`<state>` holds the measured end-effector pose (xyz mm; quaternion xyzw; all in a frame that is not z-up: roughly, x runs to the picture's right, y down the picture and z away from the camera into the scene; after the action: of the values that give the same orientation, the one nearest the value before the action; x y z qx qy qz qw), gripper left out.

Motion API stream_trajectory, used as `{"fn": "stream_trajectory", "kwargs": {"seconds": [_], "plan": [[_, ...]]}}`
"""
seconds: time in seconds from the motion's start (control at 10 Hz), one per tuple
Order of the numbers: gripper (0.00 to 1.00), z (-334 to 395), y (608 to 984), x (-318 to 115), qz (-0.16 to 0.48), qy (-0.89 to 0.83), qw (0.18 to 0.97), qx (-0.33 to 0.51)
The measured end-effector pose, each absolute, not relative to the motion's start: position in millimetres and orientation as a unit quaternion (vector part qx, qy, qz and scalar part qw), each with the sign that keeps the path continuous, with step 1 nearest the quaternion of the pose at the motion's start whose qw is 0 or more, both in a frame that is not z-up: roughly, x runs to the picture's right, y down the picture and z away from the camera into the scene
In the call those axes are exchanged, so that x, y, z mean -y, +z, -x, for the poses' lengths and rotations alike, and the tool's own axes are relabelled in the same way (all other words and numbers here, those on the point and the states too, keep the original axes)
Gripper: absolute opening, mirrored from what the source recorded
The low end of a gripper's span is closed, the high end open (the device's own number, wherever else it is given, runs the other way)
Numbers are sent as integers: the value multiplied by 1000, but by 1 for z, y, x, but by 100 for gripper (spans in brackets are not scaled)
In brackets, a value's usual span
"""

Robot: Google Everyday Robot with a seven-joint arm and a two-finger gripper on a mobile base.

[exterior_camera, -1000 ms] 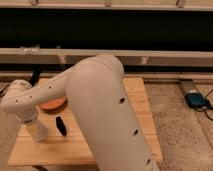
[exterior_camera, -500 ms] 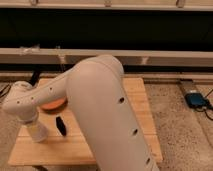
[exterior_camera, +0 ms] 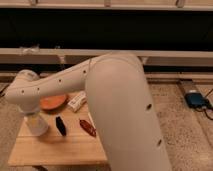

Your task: Place the ceramic cup over the eraser

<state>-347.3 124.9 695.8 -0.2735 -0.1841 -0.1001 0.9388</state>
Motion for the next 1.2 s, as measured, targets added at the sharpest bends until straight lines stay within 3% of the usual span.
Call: {"fn": "stream_trajectory", "kwargs": {"seconds": [0.6, 1.2], "plan": [[10, 273, 643, -55, 241, -56, 942, 229], [10, 228, 634, -44, 232, -30, 944, 233]]}}
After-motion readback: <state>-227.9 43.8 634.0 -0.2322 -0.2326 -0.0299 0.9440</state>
